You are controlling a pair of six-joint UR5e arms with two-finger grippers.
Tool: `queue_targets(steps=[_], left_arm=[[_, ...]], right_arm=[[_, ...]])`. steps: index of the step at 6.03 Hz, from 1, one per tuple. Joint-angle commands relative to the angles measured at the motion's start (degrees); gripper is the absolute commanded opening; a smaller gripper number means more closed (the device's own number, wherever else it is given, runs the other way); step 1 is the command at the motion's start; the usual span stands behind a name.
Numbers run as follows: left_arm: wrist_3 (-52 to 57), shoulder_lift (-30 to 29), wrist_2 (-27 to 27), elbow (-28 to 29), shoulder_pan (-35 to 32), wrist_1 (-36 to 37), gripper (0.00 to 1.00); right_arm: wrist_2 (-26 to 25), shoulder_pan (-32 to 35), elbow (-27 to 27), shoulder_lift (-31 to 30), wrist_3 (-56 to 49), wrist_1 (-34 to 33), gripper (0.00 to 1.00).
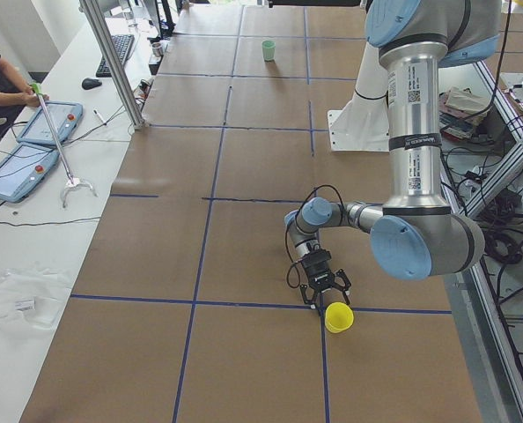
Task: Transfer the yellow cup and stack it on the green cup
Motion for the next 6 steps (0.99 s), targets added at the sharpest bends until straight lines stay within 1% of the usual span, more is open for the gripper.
queue_targets(steps=[1,3,4,5,6], left_arm=[[0.0,0.1,0.0,2.1,0.0,-1.5,1.0],[-0.1,1.0,0.0,2.5,0.0,-2.6,0.98],[-0.5,1.3,0.0,4.7,0.0,-4.9,0.95],[-1.8,1.6,0.1,5.2,0.0,-5.7,0.81],[-2.6,2.2,0.2,5.1,0.0,-5.4,0.49]], right_arm=[[0.0,-0.3,0.4,0.0,-0.1,0.0,1.0],[-0.1,-0.7,1.3,0.1,0.0,0.0,1.0],[-0.1,-0.7,1.4,0.1,0.0,0.0,1.0],[-0.1,-0.7,1.4,0.0,0.0,0.0,1.0],[-0.1,-0.8,1.4,0.0,0.0,-0.1,1.0]])
